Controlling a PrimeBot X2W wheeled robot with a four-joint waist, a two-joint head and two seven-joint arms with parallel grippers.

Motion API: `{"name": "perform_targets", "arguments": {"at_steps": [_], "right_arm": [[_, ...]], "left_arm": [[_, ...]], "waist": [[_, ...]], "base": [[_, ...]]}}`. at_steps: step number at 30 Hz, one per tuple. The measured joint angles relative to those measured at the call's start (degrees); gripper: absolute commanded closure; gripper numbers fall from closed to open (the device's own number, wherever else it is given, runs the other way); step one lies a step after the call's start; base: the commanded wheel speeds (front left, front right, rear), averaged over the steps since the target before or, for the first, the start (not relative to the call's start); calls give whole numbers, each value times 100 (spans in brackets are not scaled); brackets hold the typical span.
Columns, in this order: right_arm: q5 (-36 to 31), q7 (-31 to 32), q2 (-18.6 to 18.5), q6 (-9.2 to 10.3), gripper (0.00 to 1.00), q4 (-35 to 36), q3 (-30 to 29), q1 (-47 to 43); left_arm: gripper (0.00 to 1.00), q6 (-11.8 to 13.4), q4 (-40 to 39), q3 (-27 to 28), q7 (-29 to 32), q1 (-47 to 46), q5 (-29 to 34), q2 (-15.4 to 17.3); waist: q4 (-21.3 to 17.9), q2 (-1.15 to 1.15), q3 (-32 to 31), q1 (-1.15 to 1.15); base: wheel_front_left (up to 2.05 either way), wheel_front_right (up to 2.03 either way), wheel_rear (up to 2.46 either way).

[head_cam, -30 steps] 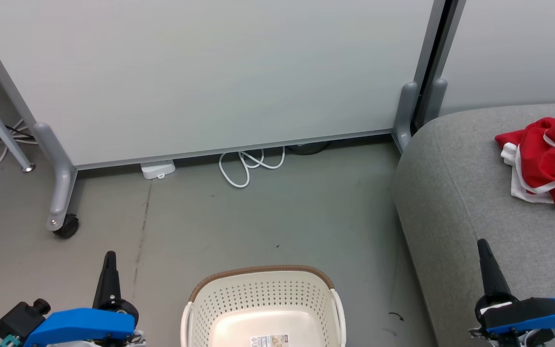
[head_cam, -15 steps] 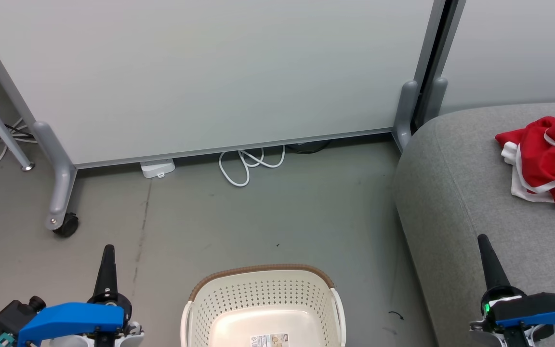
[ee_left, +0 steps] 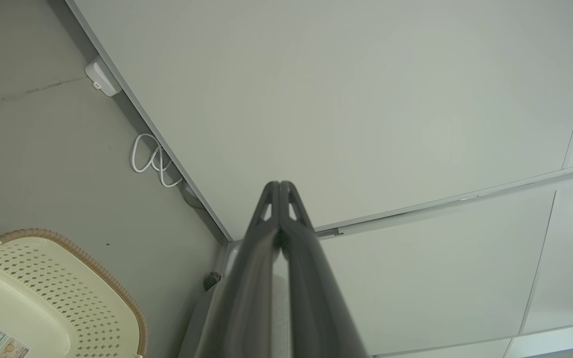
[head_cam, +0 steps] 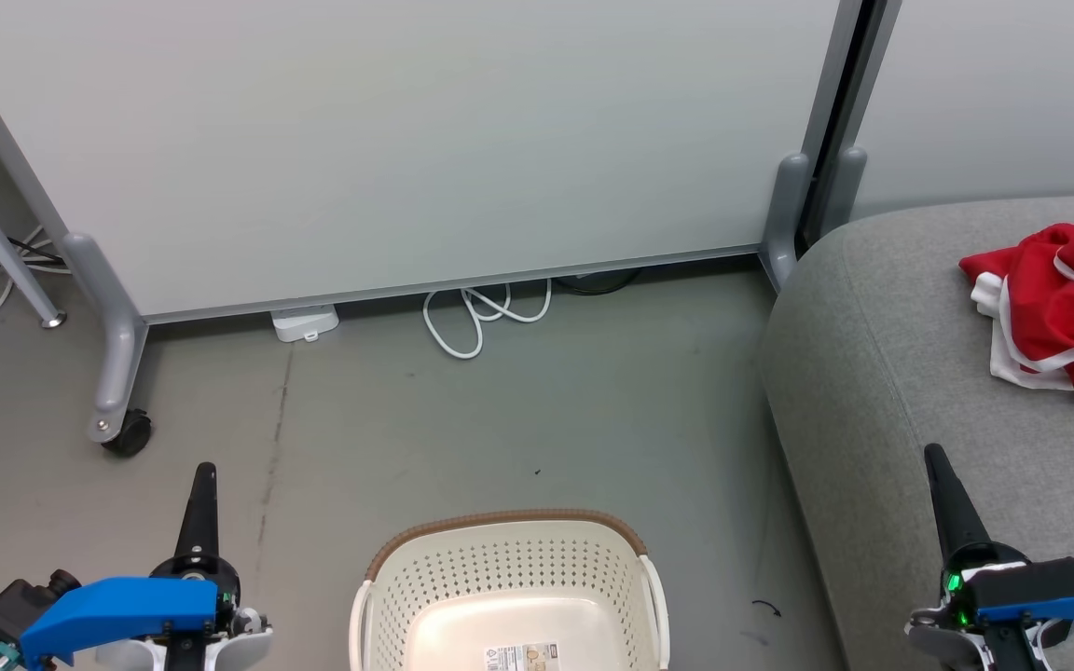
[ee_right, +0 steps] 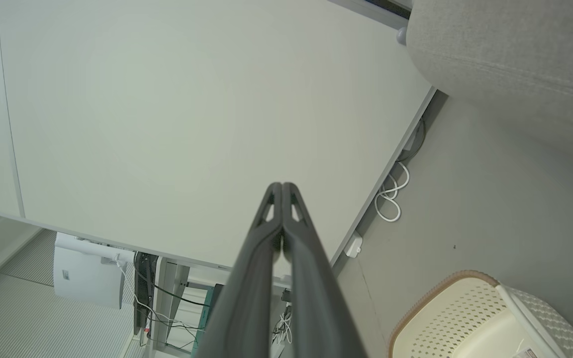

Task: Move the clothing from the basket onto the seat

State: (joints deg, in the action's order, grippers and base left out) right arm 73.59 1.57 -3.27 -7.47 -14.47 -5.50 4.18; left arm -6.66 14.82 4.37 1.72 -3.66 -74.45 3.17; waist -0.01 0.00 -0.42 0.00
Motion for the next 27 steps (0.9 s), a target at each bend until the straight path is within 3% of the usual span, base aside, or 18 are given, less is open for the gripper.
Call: {"name": "perform_targets", "arguments": {"at_steps": [27], "right_arm": [[1223, 341, 21, 0, 100, 23, -64, 104]], "left_arm": [[100, -44, -42, 135, 325, -145, -1181, -19]], "waist": [[1, 0, 38, 0]], "base": [[0, 0, 0]]}}
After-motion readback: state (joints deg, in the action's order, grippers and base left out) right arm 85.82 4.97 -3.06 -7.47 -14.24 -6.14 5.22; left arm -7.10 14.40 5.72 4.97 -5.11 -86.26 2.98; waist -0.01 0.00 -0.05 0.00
